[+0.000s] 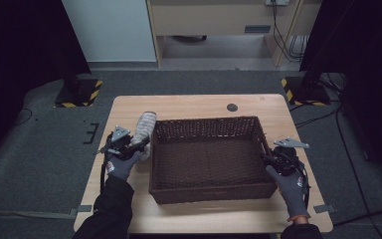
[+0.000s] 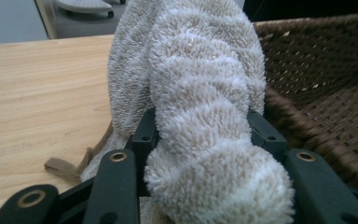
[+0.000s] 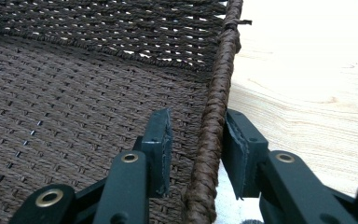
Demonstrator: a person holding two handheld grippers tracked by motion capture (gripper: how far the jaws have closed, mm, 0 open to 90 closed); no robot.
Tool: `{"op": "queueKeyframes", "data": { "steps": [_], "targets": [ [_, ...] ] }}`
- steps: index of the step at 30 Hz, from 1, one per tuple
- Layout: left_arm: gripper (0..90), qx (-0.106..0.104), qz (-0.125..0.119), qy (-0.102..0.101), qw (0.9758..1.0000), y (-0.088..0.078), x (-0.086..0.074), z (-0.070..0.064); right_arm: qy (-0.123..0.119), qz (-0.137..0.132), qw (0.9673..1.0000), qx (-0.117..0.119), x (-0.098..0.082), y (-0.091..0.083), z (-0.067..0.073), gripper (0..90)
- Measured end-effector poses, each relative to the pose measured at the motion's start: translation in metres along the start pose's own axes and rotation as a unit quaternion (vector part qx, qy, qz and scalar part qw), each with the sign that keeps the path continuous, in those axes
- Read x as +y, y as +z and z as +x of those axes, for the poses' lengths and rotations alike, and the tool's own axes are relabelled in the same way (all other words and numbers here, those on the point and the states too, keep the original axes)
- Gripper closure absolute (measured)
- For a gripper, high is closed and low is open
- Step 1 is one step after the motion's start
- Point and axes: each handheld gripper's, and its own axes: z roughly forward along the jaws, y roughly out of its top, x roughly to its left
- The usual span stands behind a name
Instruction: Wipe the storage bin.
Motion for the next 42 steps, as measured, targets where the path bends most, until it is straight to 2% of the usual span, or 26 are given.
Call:
{"op": "queueKeyframes", "data": {
  "steps": [1, 5, 9, 11, 14, 19, 21, 23, 25, 27, 29, 31, 35, 38, 42],
  "targets": [
    [53.9, -0.001, 0.004, -0.002, 1.0000, 0.002, -0.003, 0.001, 0.000, 0.000, 1.0000, 0.000, 0.000, 0.000, 0.000, 63.7],
    [54.3, 0.001, 0.045, 0.004, 0.9990, 0.016, -0.015, 0.001, 0.002, 0.000, 1.0000, 0.000, 0.000, 0.000, 0.001, 63.2],
    [54.4, 0.005, 0.061, 0.010, 0.9981, 0.023, -0.020, 0.001, 0.002, 0.000, 1.0000, 0.001, 0.000, 0.000, 0.000, 63.0],
    [54.4, 0.010, 0.086, 0.024, 0.9959, 0.028, -0.024, 0.000, 0.001, 0.000, 1.0000, 0.002, 0.000, 0.000, 0.000, 62.6],
    [54.4, 0.012, 0.097, 0.028, 0.9949, 0.031, -0.029, -0.001, 0.001, 0.000, 1.0000, 0.004, 0.000, 0.000, 0.000, 62.3],
    [54.5, 0.006, 0.072, 0.003, 0.9974, 0.018, -0.023, 0.005, 0.005, 0.001, 1.0000, 0.003, 0.000, 0.000, 0.000, 62.5],
    [54.6, 0.003, 0.044, -0.009, 0.9990, 0.008, -0.017, 0.008, 0.003, 0.002, 1.0000, 0.002, -0.001, 0.000, 0.000, 62.5],
    [54.7, -0.007, 0.003, -0.023, 0.9997, -0.005, -0.008, 0.009, 0.002, 0.002, 1.0000, 0.002, -0.001, 0.000, 0.000, 62.2],
    [54.7, -0.023, -0.029, -0.017, 0.9992, -0.018, 0.000, 0.008, 0.003, 0.002, 1.0000, 0.003, -0.001, 0.000, 0.001, 61.8],
    [54.7, -0.035, -0.043, -0.009, 0.9984, -0.025, 0.005, 0.004, 0.003, 0.002, 1.0000, 0.003, -0.001, 0.000, 0.001, 61.5],
    [54.6, -0.031, -0.038, 0.004, 0.9988, -0.025, 0.006, 0.000, 0.003, 0.003, 1.0000, 0.003, -0.002, -0.001, 0.001, 61.3],
    [54.6, -0.030, -0.028, 0.008, 0.9991, -0.021, 0.003, -0.001, 0.003, 0.002, 1.0000, 0.002, -0.002, -0.001, 0.001, 61.1],
    [54.5, -0.022, 0.007, 0.017, 0.9996, -0.008, -0.007, 0.001, 0.001, 0.003, 1.0000, 0.004, -0.002, -0.001, 0.001, 60.5],
    [54.5, -0.015, 0.041, 0.029, 0.9986, 0.003, -0.015, 0.000, 0.002, 0.003, 1.0000, 0.004, -0.002, -0.001, 0.002, 60.0],
    [54.5, -0.009, 0.061, 0.039, 0.9973, 0.012, -0.021, -0.003, 0.002, 0.003, 1.0000, 0.008, -0.002, -0.001, 0.001, 57.5]
  ]
}}
